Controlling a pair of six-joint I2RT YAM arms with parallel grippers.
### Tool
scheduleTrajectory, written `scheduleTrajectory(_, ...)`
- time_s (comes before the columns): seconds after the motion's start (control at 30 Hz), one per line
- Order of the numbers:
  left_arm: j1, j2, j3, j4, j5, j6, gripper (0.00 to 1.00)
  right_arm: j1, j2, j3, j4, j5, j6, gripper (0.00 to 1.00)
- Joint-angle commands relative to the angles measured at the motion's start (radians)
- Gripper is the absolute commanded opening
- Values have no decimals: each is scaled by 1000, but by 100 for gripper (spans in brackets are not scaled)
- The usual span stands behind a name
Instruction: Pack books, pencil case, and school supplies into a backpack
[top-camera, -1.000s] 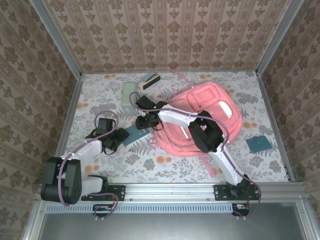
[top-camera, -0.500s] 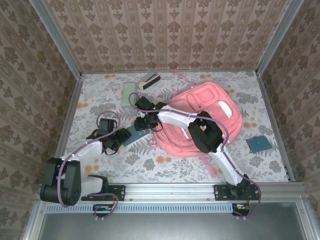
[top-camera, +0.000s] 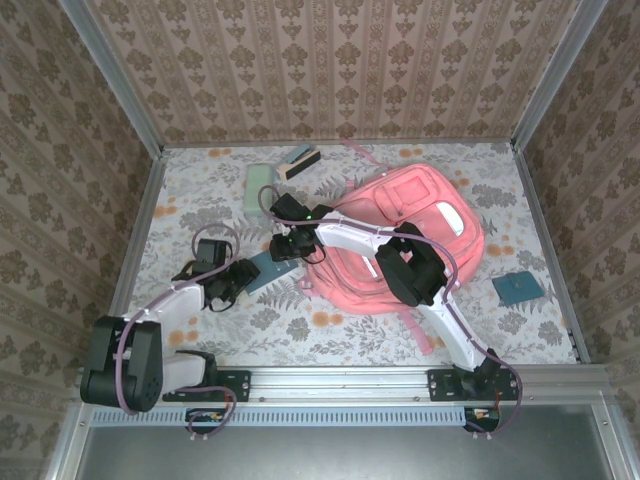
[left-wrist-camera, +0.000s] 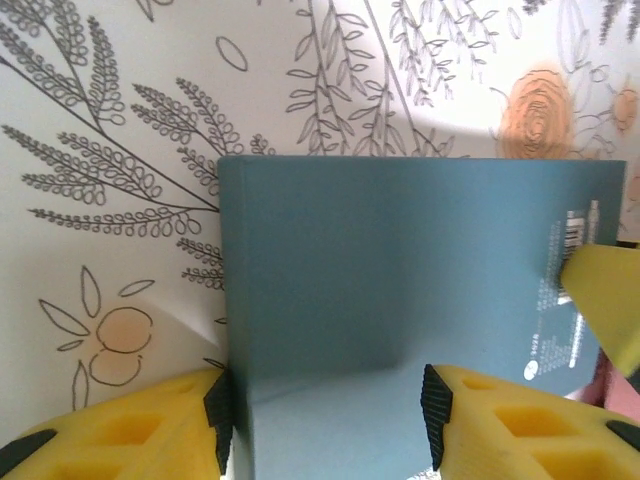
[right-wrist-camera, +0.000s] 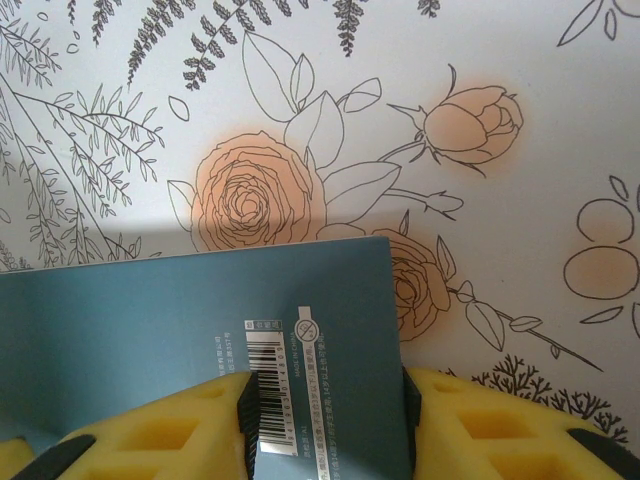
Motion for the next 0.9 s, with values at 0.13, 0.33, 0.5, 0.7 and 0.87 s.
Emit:
scheduleTrajectory(0.13, -19, -191, -24, 203, 176, -26, 51, 62, -7, -36, -33, -118, 21, 42)
scheduleTrajectory(0.33, -6, -147, -62, 305, 218, -49, 48, 63, -22, -38, -27, -124, 23, 42)
scheduleTrajectory(0.5, -2, -48, -66, 419, 253, -89, 44, 63, -41, -49, -24, -121, 21, 42)
scheduleTrajectory(0.7, 10, -55, -75, 494, 274, -137, 39, 62, -75, -77, -21, -109, 19, 42)
scheduleTrajectory(0.87, 16, -126, -73, 480, 278, -148, 39, 61, -79, -82, -20, -106, 21, 43)
